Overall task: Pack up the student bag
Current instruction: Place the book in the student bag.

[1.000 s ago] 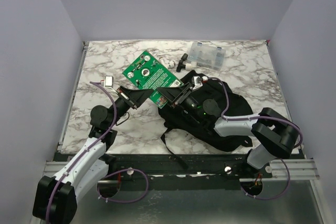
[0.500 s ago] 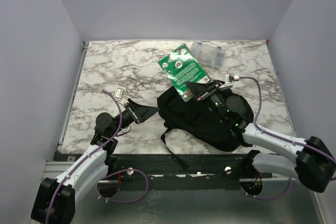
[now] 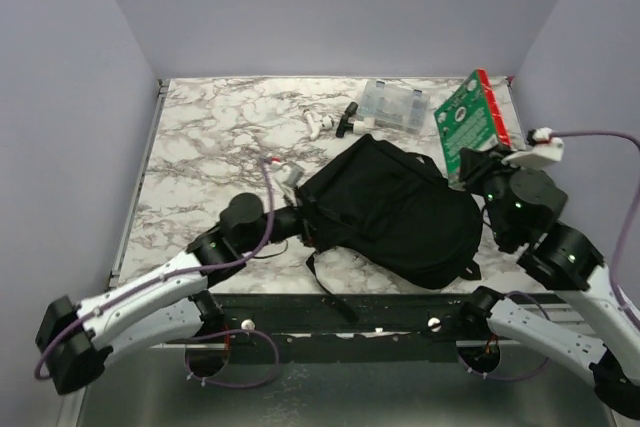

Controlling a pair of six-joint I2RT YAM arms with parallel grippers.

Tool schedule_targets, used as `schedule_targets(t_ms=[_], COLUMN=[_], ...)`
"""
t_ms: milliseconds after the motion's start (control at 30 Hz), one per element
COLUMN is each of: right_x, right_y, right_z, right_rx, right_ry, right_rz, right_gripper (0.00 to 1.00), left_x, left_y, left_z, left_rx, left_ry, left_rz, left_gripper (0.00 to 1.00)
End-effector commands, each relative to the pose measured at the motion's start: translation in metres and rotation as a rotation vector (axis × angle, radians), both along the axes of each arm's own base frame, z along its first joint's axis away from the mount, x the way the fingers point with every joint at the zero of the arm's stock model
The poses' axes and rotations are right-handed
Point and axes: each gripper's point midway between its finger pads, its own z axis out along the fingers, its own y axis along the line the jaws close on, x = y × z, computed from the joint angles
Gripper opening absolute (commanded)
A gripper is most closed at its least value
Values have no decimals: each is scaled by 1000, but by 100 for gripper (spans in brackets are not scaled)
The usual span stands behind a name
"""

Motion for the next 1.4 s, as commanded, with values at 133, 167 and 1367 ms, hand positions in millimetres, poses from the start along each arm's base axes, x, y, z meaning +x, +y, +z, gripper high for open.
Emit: schedule_targets(t_ms=[133,167,1367], right_x=[-78,-85,-129], right_y=[-105,-111,-144], right_z=[47,52,65], right_rx=[14,30,106], right_ry=[-126,-141,-242], right_rz=[-146,-142,-90], right_gripper=[1,0,1], left_x=[-7,-9,16], left_y=[-131,-149,-272], left_z=[-24,-33,-131], left_rx=[321,351,711], left_ry=[-311,-327,-341], left_rz=[-131,-152,-137], left_gripper=[91,92,19])
